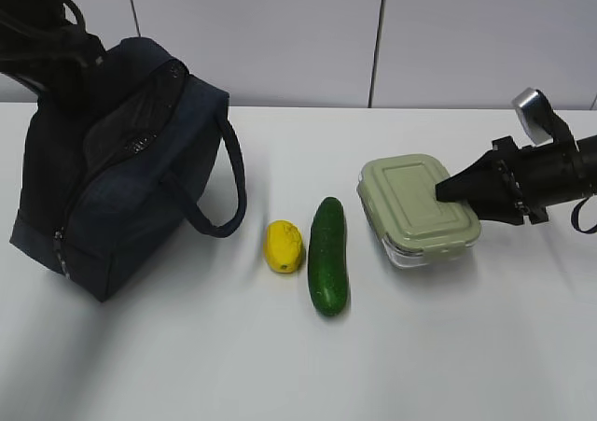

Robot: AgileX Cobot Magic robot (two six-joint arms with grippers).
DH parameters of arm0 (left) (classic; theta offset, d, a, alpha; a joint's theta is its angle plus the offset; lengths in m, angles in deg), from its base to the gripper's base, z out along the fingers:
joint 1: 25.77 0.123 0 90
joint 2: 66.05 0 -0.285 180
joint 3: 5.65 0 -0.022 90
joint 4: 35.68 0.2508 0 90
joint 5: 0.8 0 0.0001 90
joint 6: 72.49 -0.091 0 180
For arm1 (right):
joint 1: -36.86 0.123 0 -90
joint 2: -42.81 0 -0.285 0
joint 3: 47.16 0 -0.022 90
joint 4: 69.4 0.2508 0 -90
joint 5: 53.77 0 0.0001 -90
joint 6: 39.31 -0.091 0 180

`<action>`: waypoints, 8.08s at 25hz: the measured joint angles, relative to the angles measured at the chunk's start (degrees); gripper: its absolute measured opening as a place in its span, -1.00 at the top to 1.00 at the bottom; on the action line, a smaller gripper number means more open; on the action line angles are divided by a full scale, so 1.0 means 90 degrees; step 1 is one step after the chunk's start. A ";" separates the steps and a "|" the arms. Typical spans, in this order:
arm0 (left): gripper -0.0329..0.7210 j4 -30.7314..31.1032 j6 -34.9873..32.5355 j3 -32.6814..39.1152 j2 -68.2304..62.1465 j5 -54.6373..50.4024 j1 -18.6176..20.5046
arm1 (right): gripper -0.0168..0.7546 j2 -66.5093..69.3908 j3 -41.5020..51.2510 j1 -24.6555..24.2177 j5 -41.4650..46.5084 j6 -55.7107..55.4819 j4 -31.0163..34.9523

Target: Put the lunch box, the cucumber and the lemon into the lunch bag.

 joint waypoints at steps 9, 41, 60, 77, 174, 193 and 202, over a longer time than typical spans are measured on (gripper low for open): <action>0.90 0.0010 0.0011 0.0000 -0.0014 0.0000 0.0000 | 0.04 -0.0568 -0.0377 0.0340 0.0051 -0.0361 0.0041; 0.90 -0.0394 0.0011 0.0000 -0.0156 0.0000 -0.0268 | 0.04 -0.0649 -0.2230 0.2617 0.0272 -0.1278 0.0582; 0.90 -0.1263 -0.0085 0.0000 -0.0024 0.0161 -0.0268 | 0.04 -0.0638 -0.2230 0.2670 0.0296 -0.1278 0.0377; 0.90 -0.1895 -0.0333 0.0000 0.0127 0.0181 -0.0268 | 0.04 -0.0306 -0.2255 0.2670 0.0301 -0.1407 0.0162; 0.91 -0.2622 -0.0537 -0.0009 -0.0277 0.0008 0.0051 | -0.26 0.0018 -0.2331 0.2879 -0.0128 -0.1062 0.0789; 0.91 -0.2424 -0.0627 -0.0009 -0.0306 -0.0003 0.0587 | -0.26 -0.0815 -0.2331 0.2652 0.0178 -0.3149 -0.2934; 0.91 -0.2415 -0.0656 -0.0009 -0.0488 -0.0003 0.0587 | -0.23 -0.0815 -0.2331 0.3154 -0.0021 -0.4731 -0.5204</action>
